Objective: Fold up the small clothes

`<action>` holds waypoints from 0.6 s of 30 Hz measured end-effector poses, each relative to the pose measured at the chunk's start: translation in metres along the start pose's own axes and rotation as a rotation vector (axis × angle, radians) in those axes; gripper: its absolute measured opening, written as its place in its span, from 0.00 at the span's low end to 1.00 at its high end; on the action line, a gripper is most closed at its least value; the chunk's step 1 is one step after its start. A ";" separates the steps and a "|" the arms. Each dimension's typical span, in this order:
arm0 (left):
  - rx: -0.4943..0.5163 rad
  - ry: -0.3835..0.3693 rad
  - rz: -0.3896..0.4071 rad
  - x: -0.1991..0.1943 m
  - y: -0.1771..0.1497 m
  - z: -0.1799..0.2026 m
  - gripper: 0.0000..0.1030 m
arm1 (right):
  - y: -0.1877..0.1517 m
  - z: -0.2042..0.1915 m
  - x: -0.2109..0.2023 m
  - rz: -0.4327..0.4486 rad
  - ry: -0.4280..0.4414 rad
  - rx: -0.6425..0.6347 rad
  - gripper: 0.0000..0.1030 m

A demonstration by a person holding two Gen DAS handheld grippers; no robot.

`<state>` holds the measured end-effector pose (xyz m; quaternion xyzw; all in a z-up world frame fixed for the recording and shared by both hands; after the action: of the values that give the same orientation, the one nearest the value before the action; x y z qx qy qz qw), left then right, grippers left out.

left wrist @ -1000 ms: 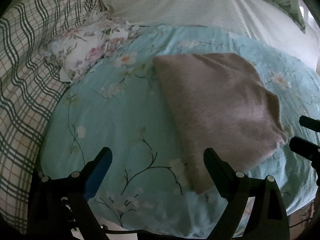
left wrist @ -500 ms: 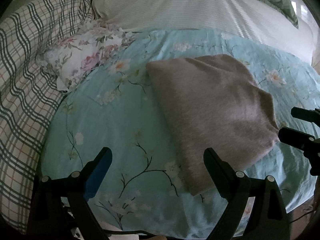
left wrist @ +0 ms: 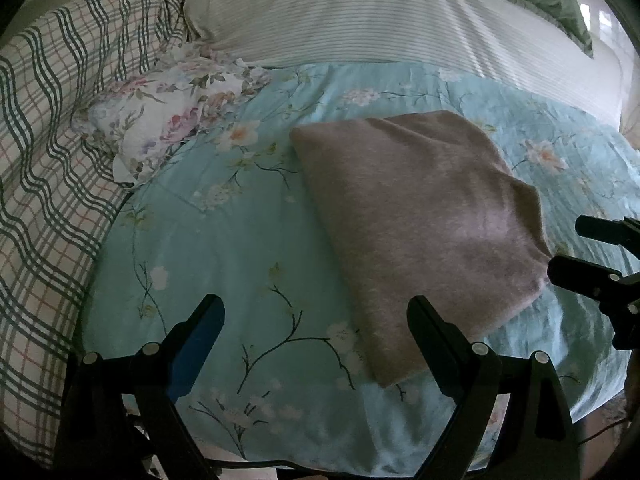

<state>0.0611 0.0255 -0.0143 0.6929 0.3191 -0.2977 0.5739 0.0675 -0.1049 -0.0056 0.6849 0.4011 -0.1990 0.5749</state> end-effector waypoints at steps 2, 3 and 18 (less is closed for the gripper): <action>0.002 -0.006 0.003 0.000 0.000 0.001 0.91 | -0.001 0.000 0.000 -0.001 0.000 0.004 0.94; 0.003 -0.008 0.004 0.000 0.000 0.001 0.91 | -0.001 0.000 0.000 -0.002 0.001 0.005 0.94; 0.004 -0.017 0.003 0.000 0.000 0.002 0.91 | -0.001 0.004 0.000 -0.001 0.009 0.008 0.95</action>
<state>0.0609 0.0231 -0.0145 0.6920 0.3126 -0.3030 0.5758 0.0677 -0.1087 -0.0073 0.6878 0.4031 -0.1980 0.5702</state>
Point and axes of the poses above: each gripper's, at about its wrist camera, not at the fingertips, and x roughly the way its jaws point, z to its right, y to its top, the point moved 4 cm from there along x, roughly the way its jaws point, and after that the axes turned 1 degree about x, right-handed, at the moved point
